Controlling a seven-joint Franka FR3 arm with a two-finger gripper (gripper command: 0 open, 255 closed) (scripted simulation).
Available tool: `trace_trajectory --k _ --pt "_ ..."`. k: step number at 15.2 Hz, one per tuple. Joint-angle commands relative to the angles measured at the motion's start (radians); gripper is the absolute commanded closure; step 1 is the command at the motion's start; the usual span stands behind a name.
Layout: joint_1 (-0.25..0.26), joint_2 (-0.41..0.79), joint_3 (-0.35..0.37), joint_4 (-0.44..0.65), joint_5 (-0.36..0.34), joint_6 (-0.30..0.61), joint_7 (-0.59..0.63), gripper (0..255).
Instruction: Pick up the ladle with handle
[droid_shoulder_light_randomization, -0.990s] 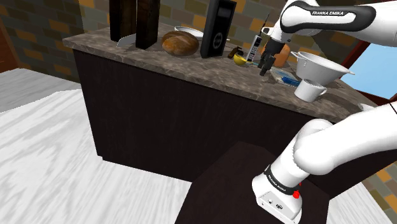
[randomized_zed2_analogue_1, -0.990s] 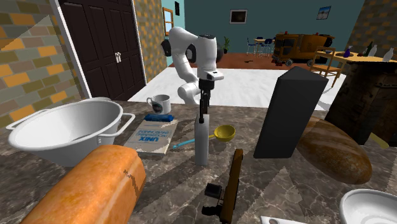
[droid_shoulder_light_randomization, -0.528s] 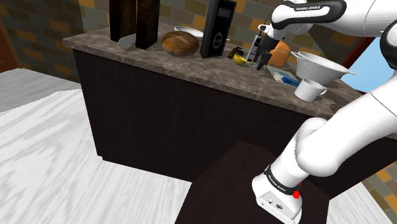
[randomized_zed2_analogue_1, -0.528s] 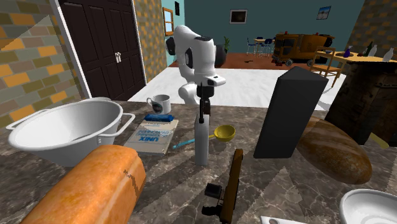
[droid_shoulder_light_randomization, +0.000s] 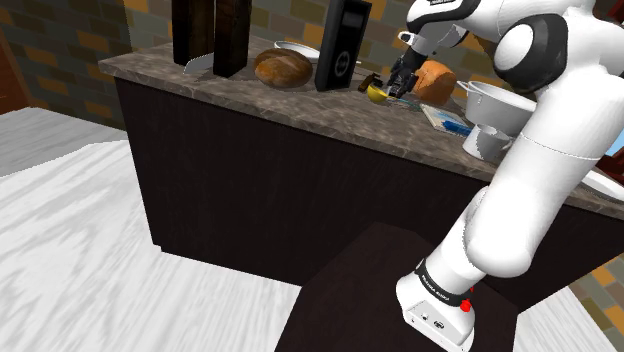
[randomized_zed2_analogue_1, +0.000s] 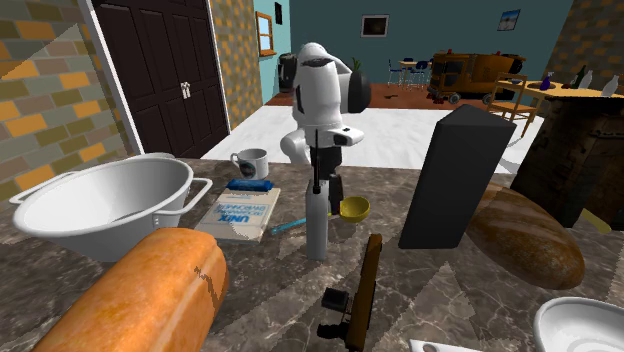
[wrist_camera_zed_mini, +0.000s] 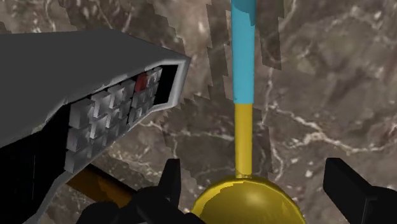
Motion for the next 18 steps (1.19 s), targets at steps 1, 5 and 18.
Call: trace_trajectory --k 1,5,18 --pt "-0.019 0.033 0.004 0.021 0.038 0.001 -0.043 0" --pt "-0.018 0.038 0.008 -0.028 0.047 0.052 -0.053 0" --pt "-0.019 0.045 0.01 -0.056 0.056 0.084 -0.061 255"
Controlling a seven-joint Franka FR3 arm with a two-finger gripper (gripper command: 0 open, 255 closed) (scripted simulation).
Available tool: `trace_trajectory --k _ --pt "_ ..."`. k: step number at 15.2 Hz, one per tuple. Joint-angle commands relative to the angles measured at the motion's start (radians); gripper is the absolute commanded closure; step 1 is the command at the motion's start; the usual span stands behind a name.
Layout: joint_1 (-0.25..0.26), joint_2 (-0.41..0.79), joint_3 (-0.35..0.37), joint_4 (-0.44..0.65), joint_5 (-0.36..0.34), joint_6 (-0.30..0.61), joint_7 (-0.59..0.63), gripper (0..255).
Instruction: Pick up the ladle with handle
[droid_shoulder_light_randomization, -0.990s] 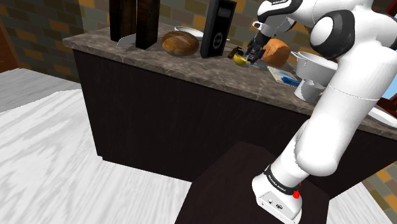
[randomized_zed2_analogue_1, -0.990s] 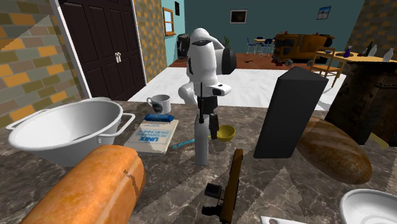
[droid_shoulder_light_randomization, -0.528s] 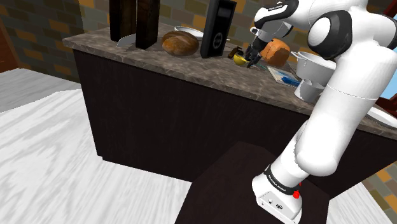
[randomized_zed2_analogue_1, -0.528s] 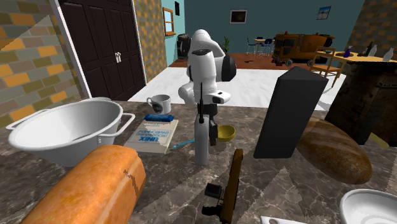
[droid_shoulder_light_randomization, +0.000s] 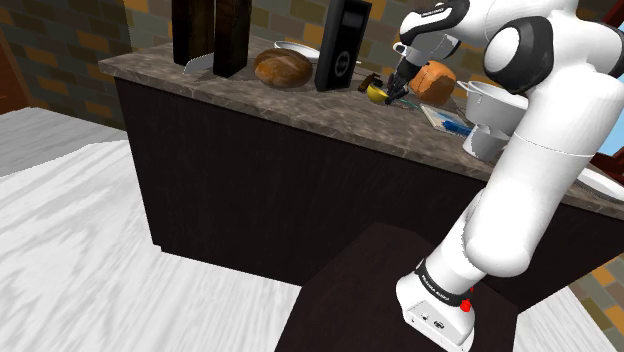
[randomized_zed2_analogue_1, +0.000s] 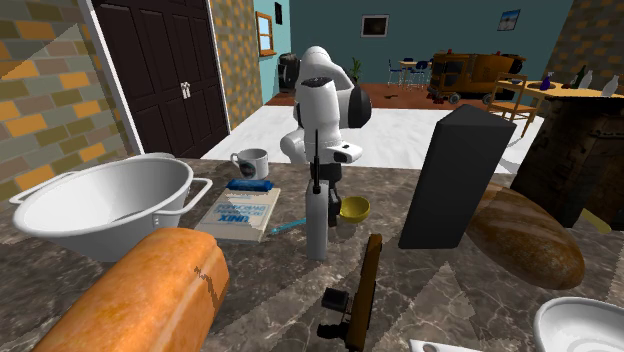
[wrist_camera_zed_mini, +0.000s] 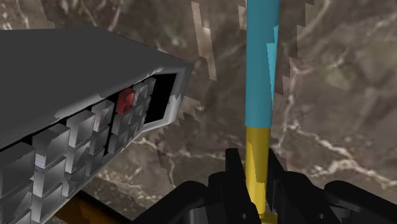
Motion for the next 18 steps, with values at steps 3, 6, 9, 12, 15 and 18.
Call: trace_trajectory --k 3,6,9,12,15,18 --pt "0.001 -0.005 -0.002 0.021 -0.008 -0.025 0.007 255" --pt "0.0 -0.01 -0.005 0.056 -0.016 -0.063 0.015 255" --pt "-0.002 -0.012 -0.007 0.095 -0.02 -0.102 0.022 255" --pt "-0.006 -0.011 -0.009 0.136 -0.022 -0.142 0.027 255" --pt "-0.012 -0.007 -0.01 0.18 -0.021 -0.184 0.03 255" --pt "-0.014 -0.005 -0.011 0.198 -0.019 -0.2 0.031 255"
